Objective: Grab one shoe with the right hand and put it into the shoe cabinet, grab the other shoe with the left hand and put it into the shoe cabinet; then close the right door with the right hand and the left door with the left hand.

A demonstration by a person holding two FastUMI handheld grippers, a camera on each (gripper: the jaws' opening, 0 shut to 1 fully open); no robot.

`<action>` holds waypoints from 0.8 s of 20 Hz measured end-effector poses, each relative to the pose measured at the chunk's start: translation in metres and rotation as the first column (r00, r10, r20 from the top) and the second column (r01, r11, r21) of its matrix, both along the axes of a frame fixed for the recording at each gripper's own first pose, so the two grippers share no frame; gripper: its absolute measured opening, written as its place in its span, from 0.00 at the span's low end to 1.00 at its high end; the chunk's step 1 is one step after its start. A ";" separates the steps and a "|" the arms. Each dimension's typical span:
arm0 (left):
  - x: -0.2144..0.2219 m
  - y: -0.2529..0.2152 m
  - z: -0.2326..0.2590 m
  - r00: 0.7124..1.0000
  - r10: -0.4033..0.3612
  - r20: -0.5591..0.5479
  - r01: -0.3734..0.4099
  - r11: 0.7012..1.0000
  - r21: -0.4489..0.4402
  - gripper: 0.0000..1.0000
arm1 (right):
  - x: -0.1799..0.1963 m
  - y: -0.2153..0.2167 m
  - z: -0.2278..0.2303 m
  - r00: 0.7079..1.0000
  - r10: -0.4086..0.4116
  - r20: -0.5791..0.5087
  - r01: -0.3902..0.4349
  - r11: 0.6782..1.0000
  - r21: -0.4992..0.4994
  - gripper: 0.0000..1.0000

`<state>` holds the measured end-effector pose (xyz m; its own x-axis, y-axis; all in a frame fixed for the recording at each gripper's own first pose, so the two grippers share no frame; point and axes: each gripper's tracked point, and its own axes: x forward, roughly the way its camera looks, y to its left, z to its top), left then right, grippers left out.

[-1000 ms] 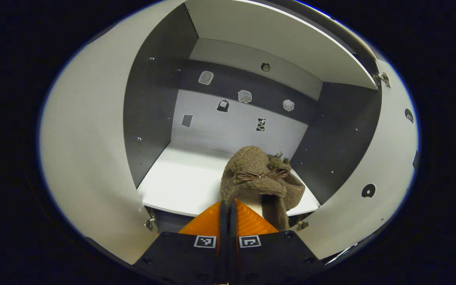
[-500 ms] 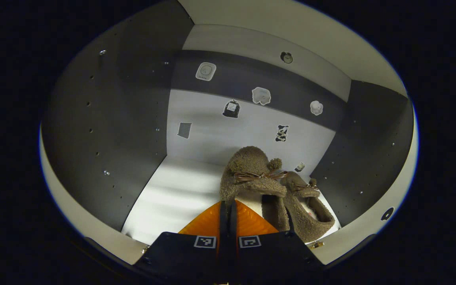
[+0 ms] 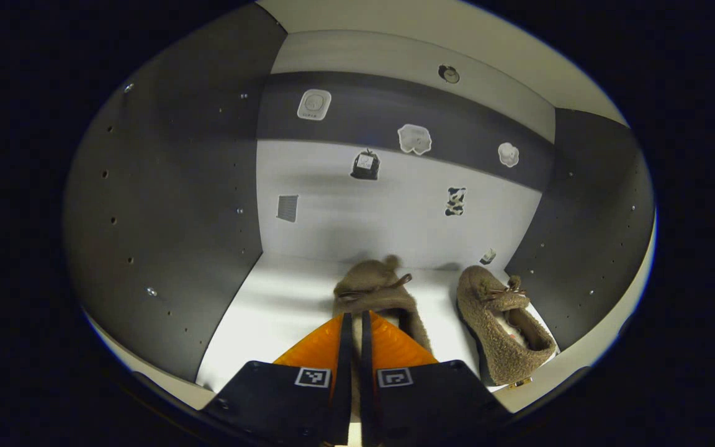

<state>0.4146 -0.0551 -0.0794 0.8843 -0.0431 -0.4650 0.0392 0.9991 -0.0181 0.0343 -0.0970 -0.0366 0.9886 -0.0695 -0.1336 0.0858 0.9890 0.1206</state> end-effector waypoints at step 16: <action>-0.153 -0.011 0.140 0.939 -0.066 0.337 0.059 0.998 0.033 0.92 | -0.005 -0.047 -0.009 0.998 -0.056 -0.007 0.056 0.998 0.017 0.92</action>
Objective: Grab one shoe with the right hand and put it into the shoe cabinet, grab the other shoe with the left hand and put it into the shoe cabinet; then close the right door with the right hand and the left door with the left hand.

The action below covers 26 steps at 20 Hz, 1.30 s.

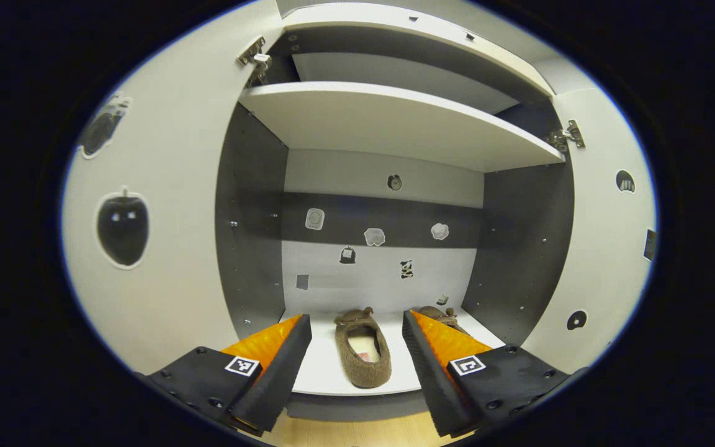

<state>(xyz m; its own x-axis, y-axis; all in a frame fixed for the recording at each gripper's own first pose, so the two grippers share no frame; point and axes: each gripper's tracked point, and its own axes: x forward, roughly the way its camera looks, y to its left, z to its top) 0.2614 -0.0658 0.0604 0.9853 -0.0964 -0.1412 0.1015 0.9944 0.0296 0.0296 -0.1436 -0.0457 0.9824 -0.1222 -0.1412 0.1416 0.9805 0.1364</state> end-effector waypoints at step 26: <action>-0.177 0.032 0.007 0.993 -0.046 0.112 0.048 0.999 -0.017 0.97 | 0.018 0.030 -0.003 0.995 0.091 0.031 -0.090 0.995 -0.050 0.91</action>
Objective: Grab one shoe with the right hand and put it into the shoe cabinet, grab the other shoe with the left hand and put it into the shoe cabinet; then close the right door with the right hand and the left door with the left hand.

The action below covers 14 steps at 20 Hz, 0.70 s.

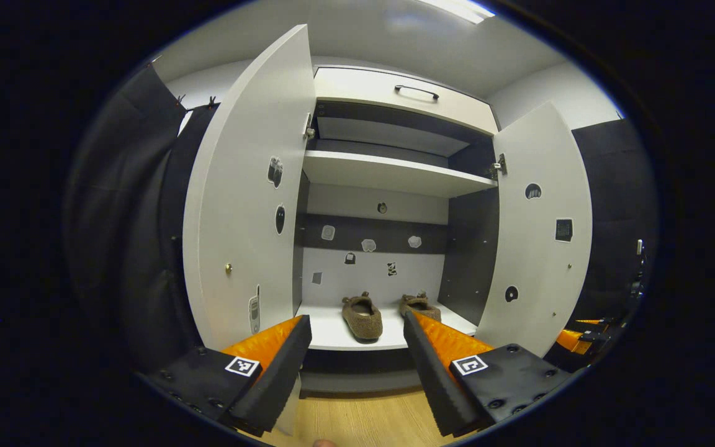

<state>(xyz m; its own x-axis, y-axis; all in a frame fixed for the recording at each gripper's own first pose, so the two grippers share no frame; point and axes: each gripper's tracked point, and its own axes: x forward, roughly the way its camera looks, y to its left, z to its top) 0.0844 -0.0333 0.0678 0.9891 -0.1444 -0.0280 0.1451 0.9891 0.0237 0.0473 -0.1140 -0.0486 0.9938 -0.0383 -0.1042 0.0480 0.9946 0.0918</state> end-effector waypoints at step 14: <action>-0.044 0.013 -0.005 0.999 0.043 0.011 -0.043 0.999 -0.006 0.96 | 0.032 0.084 -0.002 0.986 0.166 0.007 -0.167 0.986 0.018 0.92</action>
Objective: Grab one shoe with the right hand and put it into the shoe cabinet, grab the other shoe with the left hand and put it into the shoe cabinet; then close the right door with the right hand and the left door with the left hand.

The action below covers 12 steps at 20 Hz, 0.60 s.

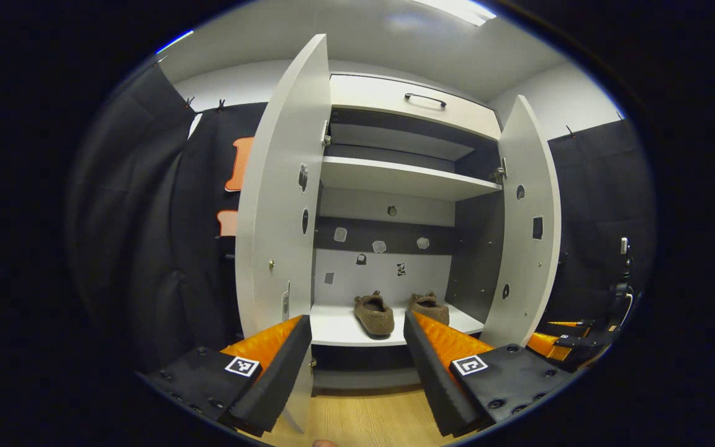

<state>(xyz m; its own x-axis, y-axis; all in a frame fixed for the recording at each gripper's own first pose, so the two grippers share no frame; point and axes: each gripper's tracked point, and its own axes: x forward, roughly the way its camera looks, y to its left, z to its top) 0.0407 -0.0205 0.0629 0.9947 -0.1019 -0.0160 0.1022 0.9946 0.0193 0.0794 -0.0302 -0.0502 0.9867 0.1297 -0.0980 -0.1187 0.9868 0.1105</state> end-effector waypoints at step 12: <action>-0.028 0.060 0.000 0.997 0.082 0.003 -0.082 0.997 -0.005 0.97 | 0.031 0.062 -0.007 0.995 0.101 -0.002 -0.101 0.995 -0.022 0.92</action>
<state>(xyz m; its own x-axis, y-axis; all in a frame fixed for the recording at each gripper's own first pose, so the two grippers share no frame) 0.0132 0.0396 0.0627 0.9997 -0.0196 -0.0128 0.0198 0.9997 0.0148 0.1102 0.0322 -0.0568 0.9686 0.2267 -0.1024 -0.2180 0.9719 0.0892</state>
